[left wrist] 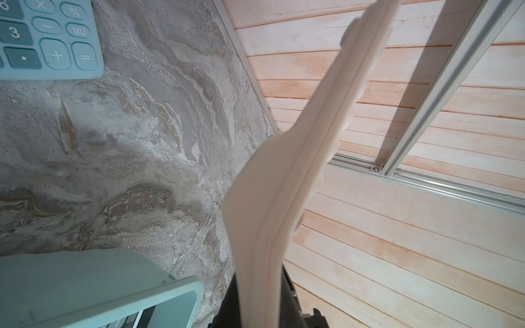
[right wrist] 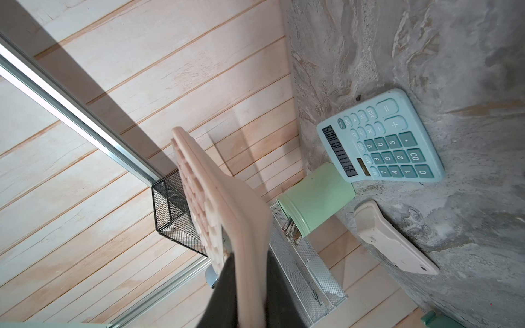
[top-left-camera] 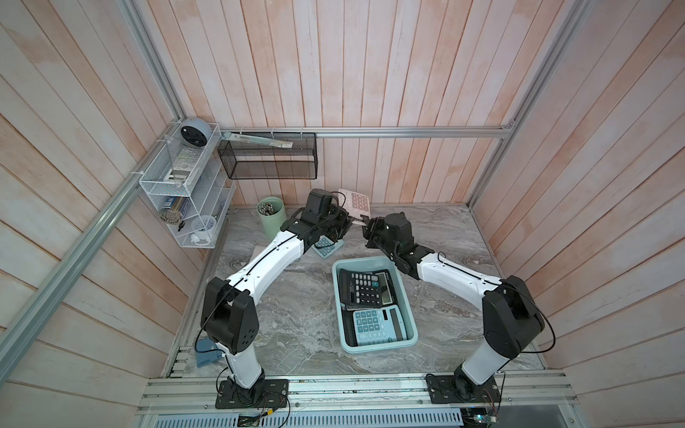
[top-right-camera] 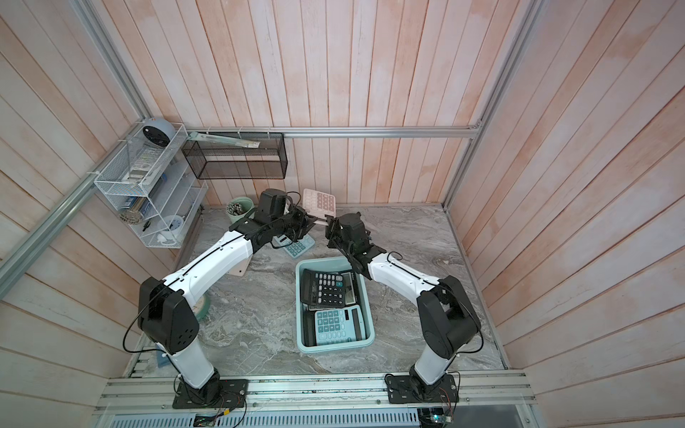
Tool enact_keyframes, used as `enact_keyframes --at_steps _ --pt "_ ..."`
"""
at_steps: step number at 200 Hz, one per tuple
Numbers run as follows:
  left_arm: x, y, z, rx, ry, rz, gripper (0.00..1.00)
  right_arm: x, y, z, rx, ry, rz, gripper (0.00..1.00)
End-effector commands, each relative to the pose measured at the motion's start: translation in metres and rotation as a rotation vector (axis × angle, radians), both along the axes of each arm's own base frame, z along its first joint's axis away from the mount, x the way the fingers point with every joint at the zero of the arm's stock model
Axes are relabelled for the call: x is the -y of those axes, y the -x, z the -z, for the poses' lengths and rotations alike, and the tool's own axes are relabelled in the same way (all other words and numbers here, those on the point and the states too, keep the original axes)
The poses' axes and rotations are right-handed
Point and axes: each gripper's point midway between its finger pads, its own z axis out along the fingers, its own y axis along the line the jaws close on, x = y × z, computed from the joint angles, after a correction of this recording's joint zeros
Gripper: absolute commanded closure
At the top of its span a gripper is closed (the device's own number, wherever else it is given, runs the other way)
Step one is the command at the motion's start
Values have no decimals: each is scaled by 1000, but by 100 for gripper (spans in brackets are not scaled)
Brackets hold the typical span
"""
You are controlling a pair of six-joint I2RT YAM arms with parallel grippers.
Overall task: Put the calculator in the storage box
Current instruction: Pick up the calculator at the center of the board.
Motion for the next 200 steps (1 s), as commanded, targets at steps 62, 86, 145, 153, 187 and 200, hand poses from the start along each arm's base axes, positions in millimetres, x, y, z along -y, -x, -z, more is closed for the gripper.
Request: enact_keyframes --at_steps 62,86,145,153,187,200 --pt "-33 31 -2 -28 -111 305 100 71 11 -38 239 306 -317 34" --pt "-48 56 -6 -56 -128 410 100 80 18 -41 309 442 -491 33" --pt "-64 115 -5 -124 -54 529 100 69 46 -44 470 571 -901 34" --pt "-63 117 -6 -119 -30 517 100 67 49 -42 477 571 -936 34" --pt "-59 127 -12 -121 37 511 100 58 52 -42 536 538 -1019 36" --pt "-57 133 -15 -125 53 522 100 53 53 -43 565 527 -1055 36"
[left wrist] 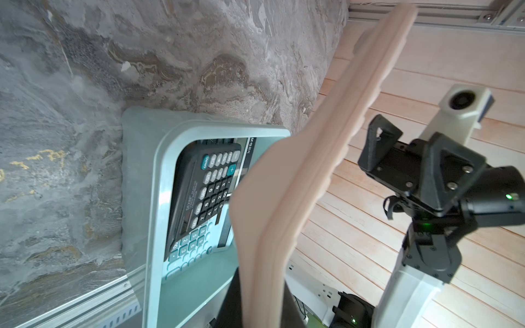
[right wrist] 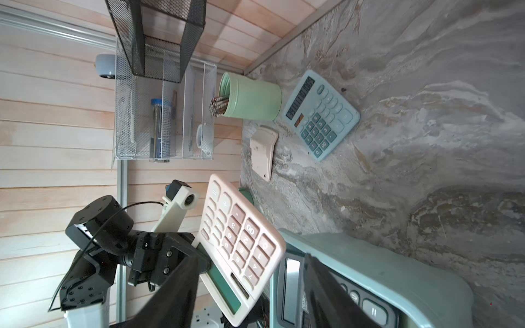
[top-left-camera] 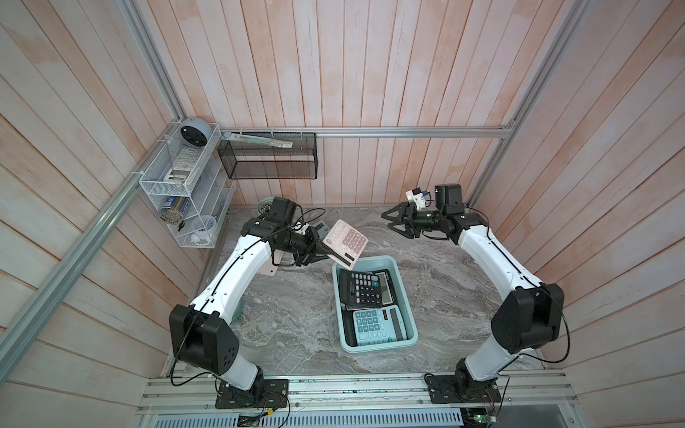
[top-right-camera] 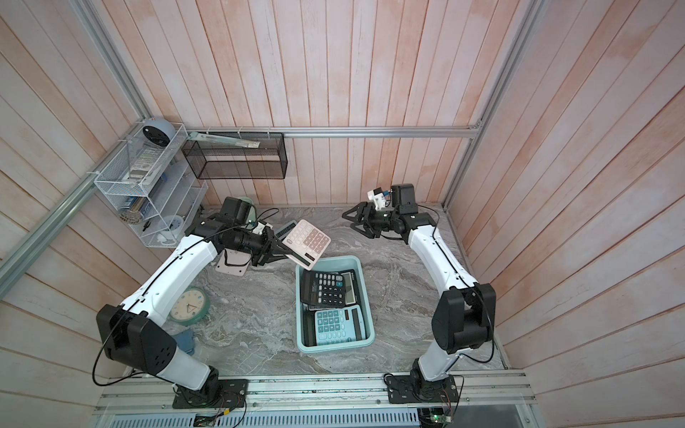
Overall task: Put the calculator in the storage box
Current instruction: Pick up the calculator at the center of the board.
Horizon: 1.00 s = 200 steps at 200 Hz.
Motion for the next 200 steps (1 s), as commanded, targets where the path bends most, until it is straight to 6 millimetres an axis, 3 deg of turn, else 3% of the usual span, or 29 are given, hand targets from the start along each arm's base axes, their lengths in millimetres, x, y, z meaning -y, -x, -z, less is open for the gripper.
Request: enact_keyframes --at_steps 1,34,66,93,148,200 --pt "10 7 -20 34 87 33 100 -10 14 -4 34 -21 -146 36" --pt "14 24 -23 13 108 53 100 -27 18 -9 22 -70 -241 36" --pt "18 35 -20 1 116 76 100 -51 32 -14 5 -140 -344 36" --pt "22 42 -17 -4 130 87 100 -60 44 -10 -32 -161 -394 36" --pt "26 48 -14 -23 156 107 100 -58 53 -5 -45 -155 -418 38" --pt "26 50 -11 -36 159 111 100 -40 54 20 -41 64 -399 34"
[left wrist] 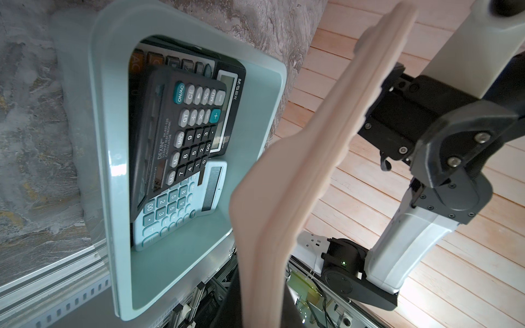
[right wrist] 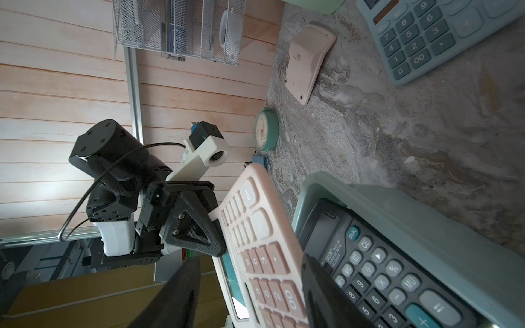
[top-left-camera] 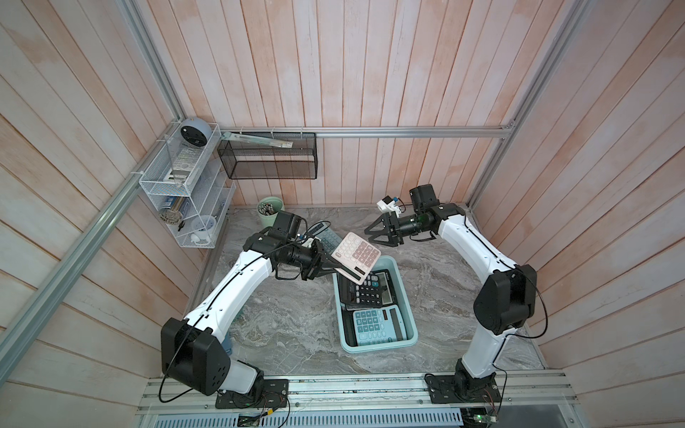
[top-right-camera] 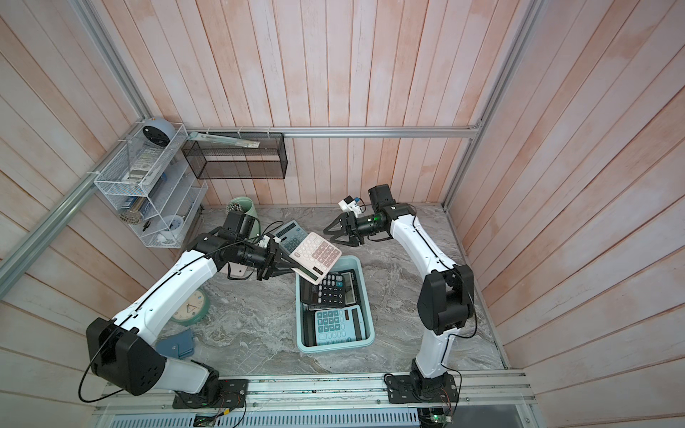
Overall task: Put the calculator in the storage box
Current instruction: Pick up the calculator at the center of the board.
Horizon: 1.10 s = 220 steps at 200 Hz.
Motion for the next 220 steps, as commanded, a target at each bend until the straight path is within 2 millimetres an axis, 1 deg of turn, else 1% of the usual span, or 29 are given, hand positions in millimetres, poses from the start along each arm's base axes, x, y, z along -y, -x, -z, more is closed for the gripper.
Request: enact_keyframes --at_steps 1,16,59,70,101,124,138,150,156,160,174,185,194,220 --pt "3 5 -13 39 47 27 100 12 5 14 12 108 -13 34" --pt "4 5 -15 42 53 29 100 10 7 16 -5 96 -28 34" --pt "8 3 -15 38 74 26 100 -4 21 5 -40 -1 -84 36" --pt "10 2 -16 37 89 25 100 -7 25 8 -56 -4 -96 37" --pt "13 0 -15 29 112 19 100 -7 35 13 -94 -20 -111 41" --pt "13 0 -16 26 116 20 100 -5 33 17 -84 6 -100 41" --pt "12 1 -14 22 110 18 100 3 26 24 -77 60 -73 42" --pt "12 2 -13 15 104 15 100 13 17 31 -59 126 -32 42" --pt "11 3 -12 13 102 14 100 16 14 28 -47 129 -20 40" --pt "11 3 -12 14 102 14 100 19 11 30 -34 154 -5 40" --pt "10 4 -13 15 100 12 100 23 6 25 -23 146 7 38" --pt "10 4 -11 11 99 11 100 22 6 23 -24 134 -2 38" --pt "10 5 -11 9 97 13 100 17 10 18 -45 90 -26 37" --pt "12 8 -12 4 100 23 100 4 19 22 -89 38 -71 38"
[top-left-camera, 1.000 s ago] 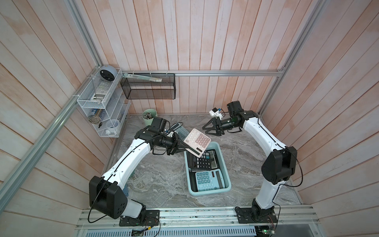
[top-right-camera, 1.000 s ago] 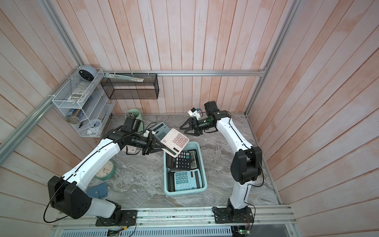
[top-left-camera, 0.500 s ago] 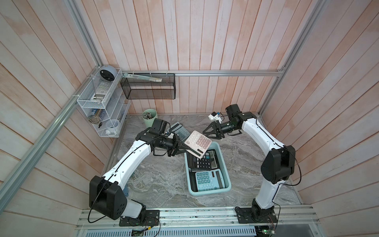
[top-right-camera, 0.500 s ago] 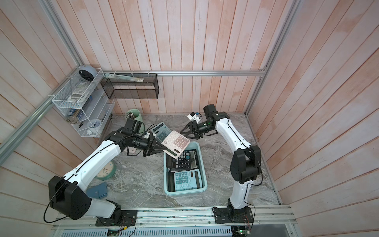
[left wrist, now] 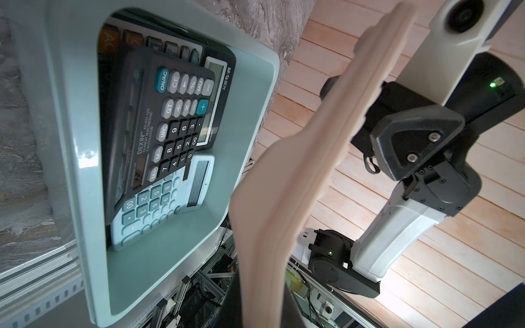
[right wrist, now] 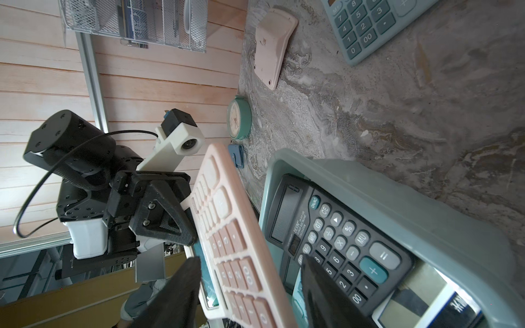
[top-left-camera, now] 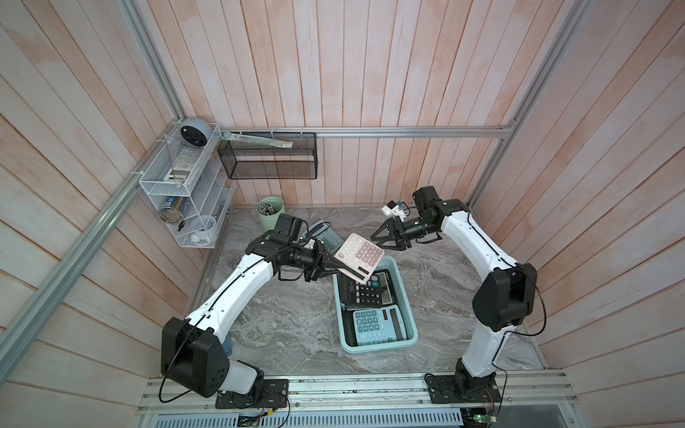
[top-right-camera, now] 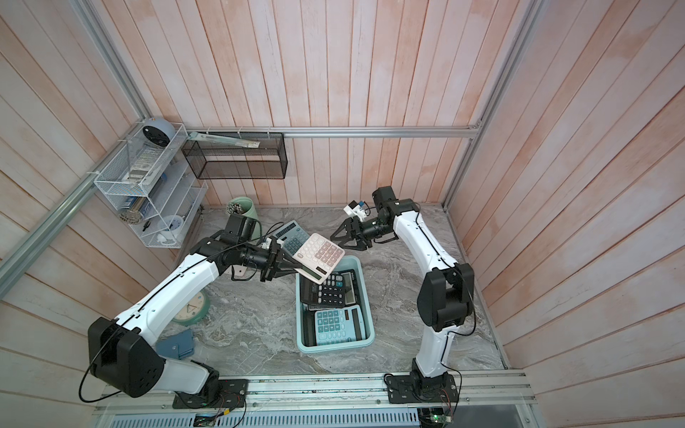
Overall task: Put the calculator in the storage box
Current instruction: Pick up the calculator at the center of the board.
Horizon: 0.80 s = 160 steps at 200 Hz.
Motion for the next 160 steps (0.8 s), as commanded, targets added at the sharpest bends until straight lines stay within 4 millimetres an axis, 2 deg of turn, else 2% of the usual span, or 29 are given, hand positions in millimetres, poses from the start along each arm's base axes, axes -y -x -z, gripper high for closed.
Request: enact_keyframes --at_steps 1,55,91,125,152,160 --pt "4 6 -14 54 34 25 100 -14 10 4 -61 -53 -55 38" --pt "8 11 -10 44 35 42 100 -27 18 2 -116 -123 -89 41" --pt "9 8 -8 40 36 46 100 -29 22 0 -139 -158 -96 52" --pt "11 3 -8 51 33 43 100 -31 28 2 -155 -167 -105 57" --pt "10 -2 -3 52 14 35 100 -30 30 0 -153 -167 -105 71" --pt "9 -5 -2 59 -1 30 92 -30 31 -1 -148 -164 -104 78"
